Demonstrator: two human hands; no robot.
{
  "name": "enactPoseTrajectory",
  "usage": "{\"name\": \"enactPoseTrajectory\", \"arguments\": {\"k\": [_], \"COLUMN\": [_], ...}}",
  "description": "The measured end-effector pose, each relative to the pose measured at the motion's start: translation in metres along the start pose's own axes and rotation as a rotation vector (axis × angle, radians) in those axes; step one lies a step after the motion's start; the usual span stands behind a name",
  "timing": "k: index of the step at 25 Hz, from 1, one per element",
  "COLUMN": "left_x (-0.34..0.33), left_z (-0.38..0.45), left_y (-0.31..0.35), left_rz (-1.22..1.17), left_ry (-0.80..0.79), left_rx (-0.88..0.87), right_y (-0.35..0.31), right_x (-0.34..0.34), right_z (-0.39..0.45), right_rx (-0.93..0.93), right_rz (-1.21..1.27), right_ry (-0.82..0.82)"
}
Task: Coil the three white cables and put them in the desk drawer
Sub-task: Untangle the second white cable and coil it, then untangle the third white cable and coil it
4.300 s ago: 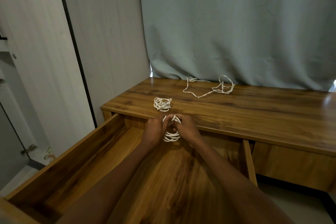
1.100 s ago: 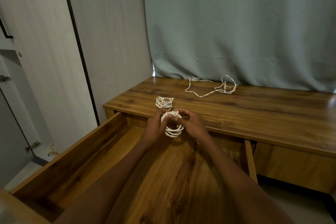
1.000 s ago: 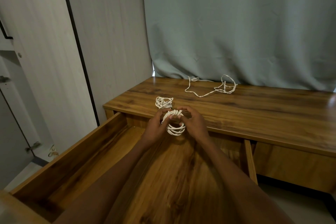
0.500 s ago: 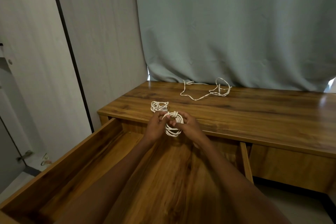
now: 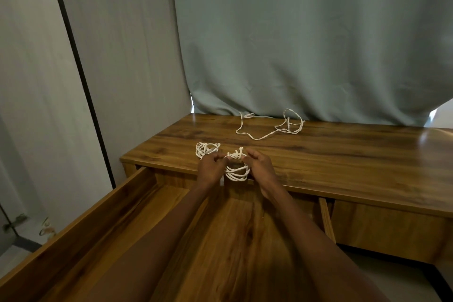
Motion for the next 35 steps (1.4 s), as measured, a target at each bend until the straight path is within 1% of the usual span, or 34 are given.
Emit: {"name": "enactPoseTrajectory", "arguments": {"k": [4, 5, 8, 9, 10, 12, 13, 15, 19, 22, 25, 27, 29, 30, 32, 35], "left_x": [0.001, 0.001, 0.000, -0.001, -0.002, -0.005, -0.007, -0.008, 0.006, 0.021, 0.029, 0.031, 0.028, 0.024, 0.012, -0.024], "left_z": [0.009, 0.013, 0.027, 0.031, 0.034, 0.039, 0.041, 0.044, 0.040, 0.027, 0.016, 0.010, 0.005, 0.004, 0.001, 0.003], "left_y": [-0.003, -0.004, -0.008, -0.009, -0.009, -0.008, -0.009, -0.010, -0.007, -0.003, -0.004, -0.001, 0.011, 0.018, 0.035, 0.062], "left_rz": [0.053, 0.066, 0.134, 0.165, 0.195, 0.245, 0.266, 0.323, 0.410, 0.371, 0.273, 0.223, 0.180, 0.167, 0.151, 0.182], "left_ry": [0.025, 0.027, -0.010, -0.027, -0.043, -0.068, -0.077, -0.083, -0.014, 0.050, 0.110, 0.154, 0.170, 0.168, 0.149, 0.047], "left_rx": [0.064, 0.080, 0.123, 0.140, 0.149, 0.132, 0.117, 0.093, 0.035, 0.003, -0.042, -0.100, -0.153, -0.178, -0.230, -0.288], "right_y": [-0.005, -0.008, -0.008, -0.007, -0.006, -0.005, -0.003, -0.001, 0.001, 0.003, 0.002, 0.001, -0.009, -0.016, -0.031, -0.042], "right_x": [0.002, 0.001, -0.010, -0.015, -0.018, -0.019, -0.020, -0.023, -0.025, -0.026, -0.028, -0.027, -0.018, -0.008, 0.023, 0.070], "right_z": [0.004, 0.004, 0.005, 0.006, 0.007, 0.014, 0.018, 0.024, 0.037, 0.045, 0.049, 0.047, 0.045, 0.045, 0.045, 0.054], "right_rx": [0.088, 0.107, 0.122, 0.134, 0.159, 0.237, 0.263, 0.273, 0.263, 0.237, 0.217, 0.187, 0.184, 0.197, 0.225, 0.207], "right_rz": [-0.221, -0.277, -0.390, -0.464, -0.558, -0.760, -0.820, -0.871, -0.994, -1.106, -1.107, -1.005, -0.831, -0.757, -0.689, -0.765], "right_ry": [0.017, 0.000, -0.169, -0.222, -0.238, -0.187, -0.170, -0.171, -0.134, -0.103, -0.085, -0.110, -0.118, -0.095, -0.001, 0.109]}}
Point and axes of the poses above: each hand's wrist, its own z-axis towards the middle knuckle, its own x-axis out of the back of the hand, y = z × x, the point moved 10 cm from there along z, towards the middle knuckle, and after that the axes turned 9 degrees about z, right-handed, at the moved point
